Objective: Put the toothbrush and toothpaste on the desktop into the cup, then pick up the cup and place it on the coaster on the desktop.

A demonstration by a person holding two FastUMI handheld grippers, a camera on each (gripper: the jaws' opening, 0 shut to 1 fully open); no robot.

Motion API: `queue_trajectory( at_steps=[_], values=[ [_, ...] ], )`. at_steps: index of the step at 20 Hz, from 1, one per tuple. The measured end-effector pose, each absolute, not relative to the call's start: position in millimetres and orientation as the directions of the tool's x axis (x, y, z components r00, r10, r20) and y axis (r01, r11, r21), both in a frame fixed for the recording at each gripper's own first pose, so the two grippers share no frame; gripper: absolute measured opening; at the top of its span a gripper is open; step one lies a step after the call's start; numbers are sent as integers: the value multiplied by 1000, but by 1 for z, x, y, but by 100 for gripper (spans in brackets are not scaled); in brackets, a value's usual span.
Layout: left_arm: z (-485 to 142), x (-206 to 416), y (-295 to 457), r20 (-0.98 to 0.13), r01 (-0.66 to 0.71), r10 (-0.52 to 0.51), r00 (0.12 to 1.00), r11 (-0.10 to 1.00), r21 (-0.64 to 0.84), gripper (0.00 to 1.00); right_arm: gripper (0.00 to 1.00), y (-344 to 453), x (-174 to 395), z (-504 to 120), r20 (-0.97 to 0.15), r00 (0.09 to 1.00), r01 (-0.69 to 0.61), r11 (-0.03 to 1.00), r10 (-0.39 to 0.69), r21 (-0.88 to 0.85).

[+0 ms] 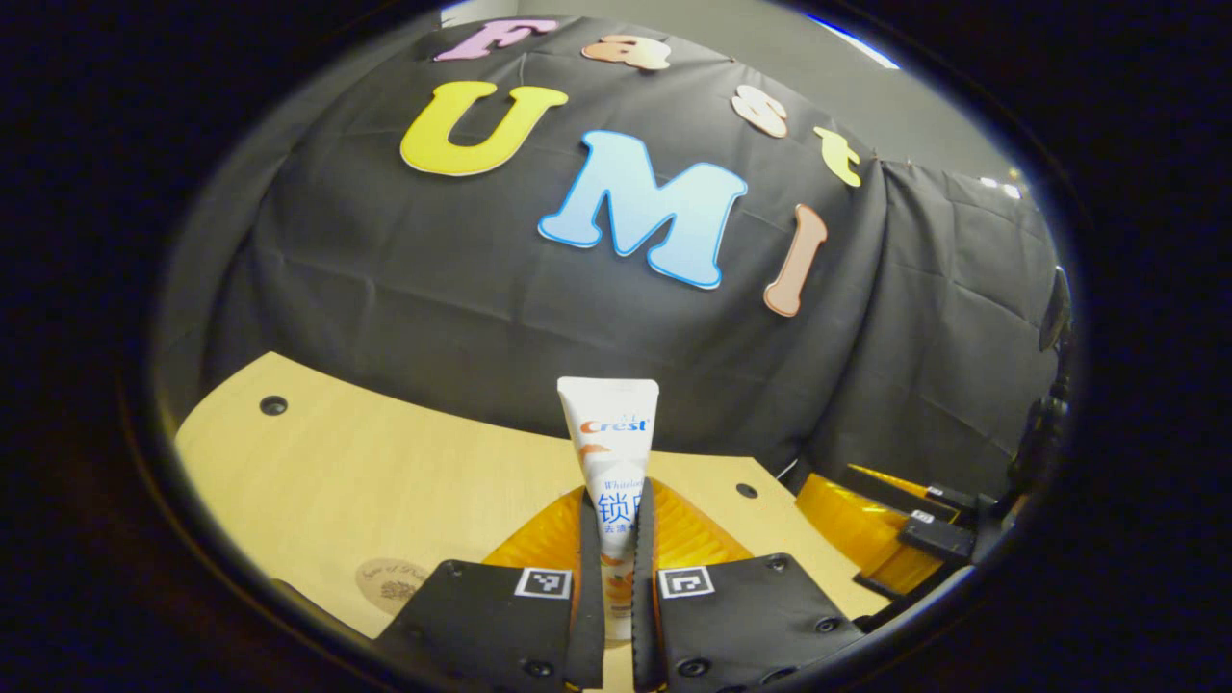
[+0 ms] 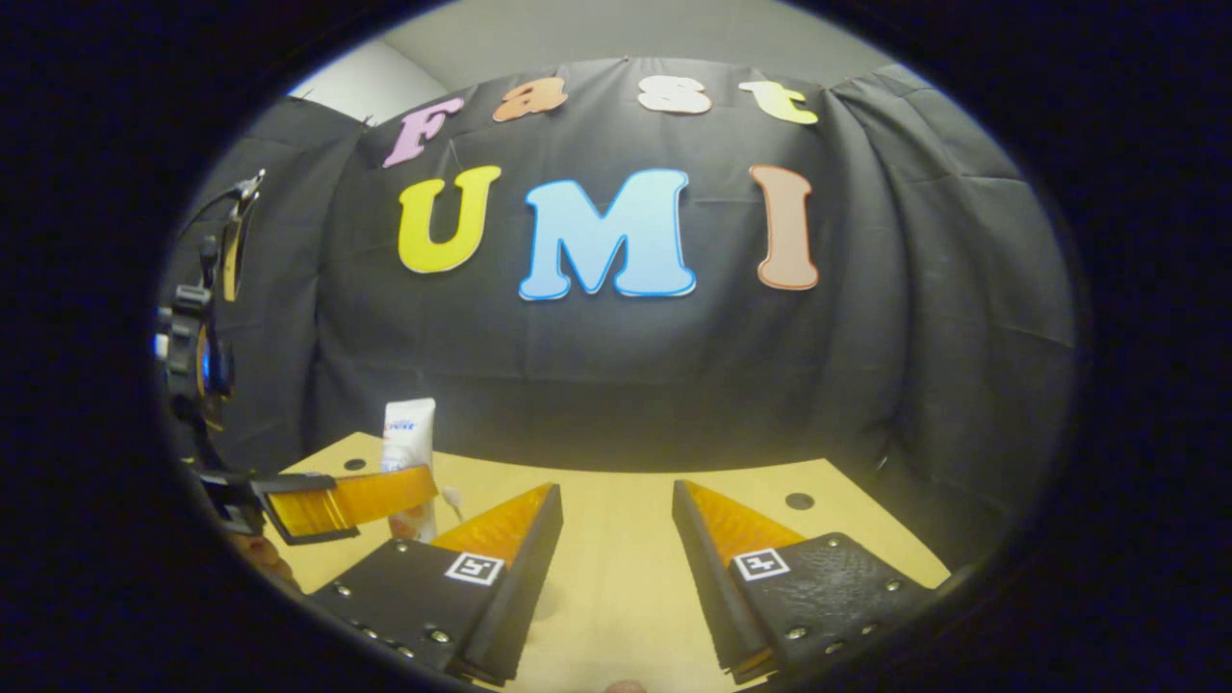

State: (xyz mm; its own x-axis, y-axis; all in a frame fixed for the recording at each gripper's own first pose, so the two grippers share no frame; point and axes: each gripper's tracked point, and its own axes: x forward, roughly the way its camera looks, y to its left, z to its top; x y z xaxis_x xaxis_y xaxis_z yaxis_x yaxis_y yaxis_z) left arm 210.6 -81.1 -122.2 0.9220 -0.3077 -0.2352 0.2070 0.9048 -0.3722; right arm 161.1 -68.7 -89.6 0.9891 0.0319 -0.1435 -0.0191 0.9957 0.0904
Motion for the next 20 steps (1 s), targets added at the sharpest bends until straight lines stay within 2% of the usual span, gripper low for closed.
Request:
queue_trajectory(
  at_steps=[8,13,20],
  values=[
    [-140,241,-95,-178,217,-293,939,910,-352,19,72,-116,133,-94,-167,985,64,991,-43,122],
    [-149,253,-96,-158,215,-268,950,932,-291,20,70,-119,128,-106,-197,980,68,990,-42,124],
    [-169,260,-104,-187,209,-257,948,948,-240,19,72,-109,124,-109,-208,978,41,996,-25,74]
  ],
)
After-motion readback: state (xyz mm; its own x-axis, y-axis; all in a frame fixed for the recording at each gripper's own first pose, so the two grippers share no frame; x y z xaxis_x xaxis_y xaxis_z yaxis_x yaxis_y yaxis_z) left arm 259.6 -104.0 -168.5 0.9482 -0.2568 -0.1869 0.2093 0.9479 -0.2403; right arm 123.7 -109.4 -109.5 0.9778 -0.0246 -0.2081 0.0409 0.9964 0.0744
